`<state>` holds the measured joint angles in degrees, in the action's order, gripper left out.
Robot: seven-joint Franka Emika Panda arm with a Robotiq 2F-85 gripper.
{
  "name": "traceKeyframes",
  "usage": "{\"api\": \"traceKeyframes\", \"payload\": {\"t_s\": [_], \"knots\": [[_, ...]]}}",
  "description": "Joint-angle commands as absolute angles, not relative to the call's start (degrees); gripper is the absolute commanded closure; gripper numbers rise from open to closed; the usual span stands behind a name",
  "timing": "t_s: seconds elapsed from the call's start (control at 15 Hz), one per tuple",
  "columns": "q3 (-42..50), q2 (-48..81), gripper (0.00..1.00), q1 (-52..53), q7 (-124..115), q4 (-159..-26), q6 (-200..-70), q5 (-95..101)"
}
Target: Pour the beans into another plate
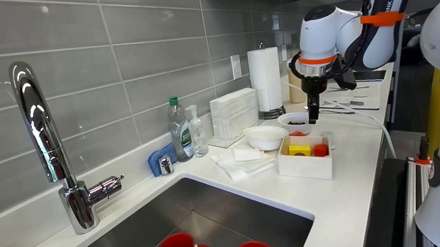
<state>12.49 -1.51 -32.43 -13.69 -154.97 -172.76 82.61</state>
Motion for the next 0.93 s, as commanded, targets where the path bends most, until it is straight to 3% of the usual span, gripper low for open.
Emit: {"api": "traceKeyframes", "payload": {"t_s": [0.0,0.4,0.47,0.53,0.87], "knots": [[11.83,2.81,0.0,-31.94,-22.85,-150.64,-172.44,89.73],[10.84,8.76,0.0,-31.33,-31.9,-145.89,-170.65,98.89],[10.62,9.5,0.25,-31.29,-32.88,-145.34,-170.47,99.6],[10.39,10.17,0.26,-31.29,-33.82,-144.85,-170.34,100.47],[9.46,12.4,0.72,-31.58,-36.96,-142.84,-169.71,104.02]]}}
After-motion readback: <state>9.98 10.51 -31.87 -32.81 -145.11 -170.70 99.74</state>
